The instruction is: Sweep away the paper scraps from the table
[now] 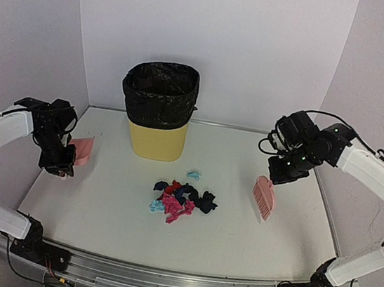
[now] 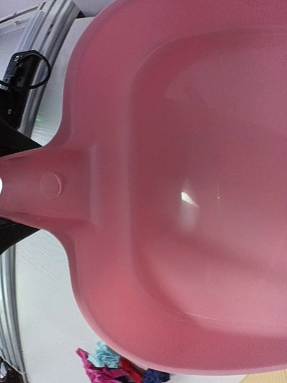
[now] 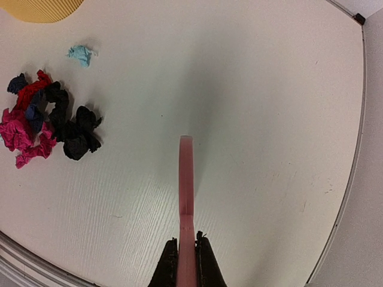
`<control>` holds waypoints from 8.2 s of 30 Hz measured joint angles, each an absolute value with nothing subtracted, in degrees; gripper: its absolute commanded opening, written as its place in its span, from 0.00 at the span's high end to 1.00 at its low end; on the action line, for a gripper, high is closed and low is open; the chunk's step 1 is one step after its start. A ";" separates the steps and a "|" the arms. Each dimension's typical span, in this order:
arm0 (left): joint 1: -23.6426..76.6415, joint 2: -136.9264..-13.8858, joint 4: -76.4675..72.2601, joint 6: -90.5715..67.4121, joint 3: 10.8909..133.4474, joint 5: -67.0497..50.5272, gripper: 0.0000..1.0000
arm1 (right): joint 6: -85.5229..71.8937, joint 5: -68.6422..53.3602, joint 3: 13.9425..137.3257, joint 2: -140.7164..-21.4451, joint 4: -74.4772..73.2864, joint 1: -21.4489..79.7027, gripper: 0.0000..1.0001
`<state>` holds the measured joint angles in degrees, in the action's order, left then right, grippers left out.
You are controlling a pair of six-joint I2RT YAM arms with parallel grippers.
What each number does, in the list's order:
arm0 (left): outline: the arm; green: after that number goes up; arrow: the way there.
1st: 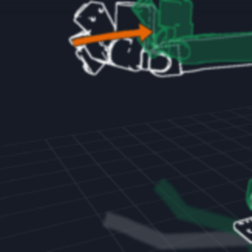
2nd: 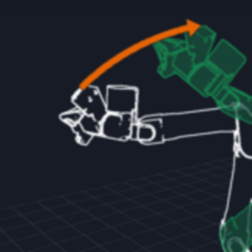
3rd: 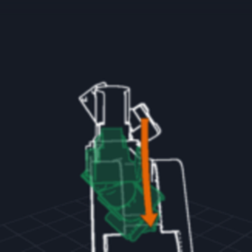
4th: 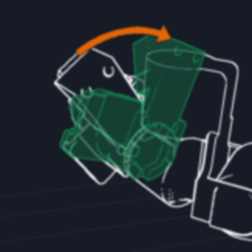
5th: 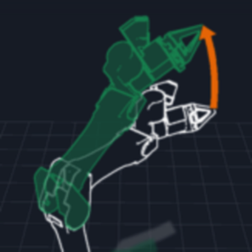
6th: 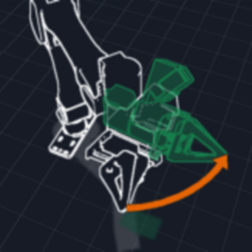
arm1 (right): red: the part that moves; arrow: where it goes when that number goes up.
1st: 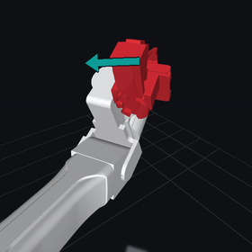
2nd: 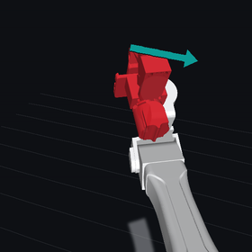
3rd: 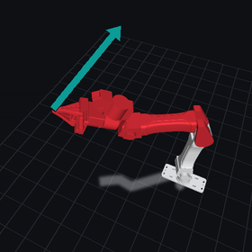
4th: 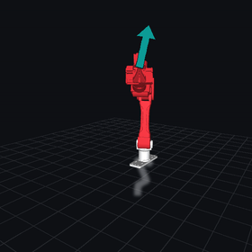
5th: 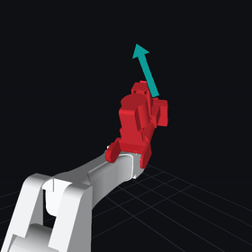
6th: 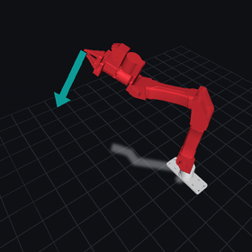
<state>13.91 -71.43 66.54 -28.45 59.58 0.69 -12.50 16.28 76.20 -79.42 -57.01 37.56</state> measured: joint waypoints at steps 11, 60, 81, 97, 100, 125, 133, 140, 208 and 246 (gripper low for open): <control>30.85 -69.65 71.61 -33.32 54.01 -6.37 1.00 | -12.01 13.04 76.30 -80.91 -57.01 37.56 1.00; 66.82 -100.64 67.41 -27.53 67.46 -9.27 1.00 | -3.12 9.37 98.21 -107.83 -56.29 39.48 1.00; 64.60 -105.65 63.51 -21.70 69.96 -9.45 1.00 | -10.89 0.87 106.11 -114.16 -55.95 48.96 1.00; 64.58 -106.28 60.09 -21.07 70.79 -9.36 1.00 | -14.03 -0.96 109.08 -116.27 -55.31 54.74 1.00; 64.58 -106.28 59.00 -21.24 70.72 -9.28 1.00 | -14.32 0.04 108.74 -115.81 -55.25 54.96 1.00; 65.07 -96.60 48.45 -22.94 64.20 -1.51 1.00 | -13.37 25.22 96.77 -98.70 -55.32 54.89 1.00; 65.76 -93.51 47.49 -22.98 65.18 2.31 1.00 | -13.63 31.87 91.77 -92.67 -55.20 54.89 1.00; 66.41 -96.90 51.87 -24.57 76.78 4.92 1.00 | -14.65 40.62 83.84 -83.93 -55.04 54.44 1.00; 31.94 -118.68 73.39 -12.02 144.56 5.25 1.00 | -21.74 36.22 63.61 -81.03 -55.02 44.54 1.00; 37.41 -114.20 15.97 52.63 117.28 63.74 0.97 | -21.21 34.68 63.64 -81.87 -54.85 43.05 1.00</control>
<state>37.41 -114.20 15.97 52.63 117.28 63.74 -21.21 34.68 63.64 -81.87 -54.85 43.05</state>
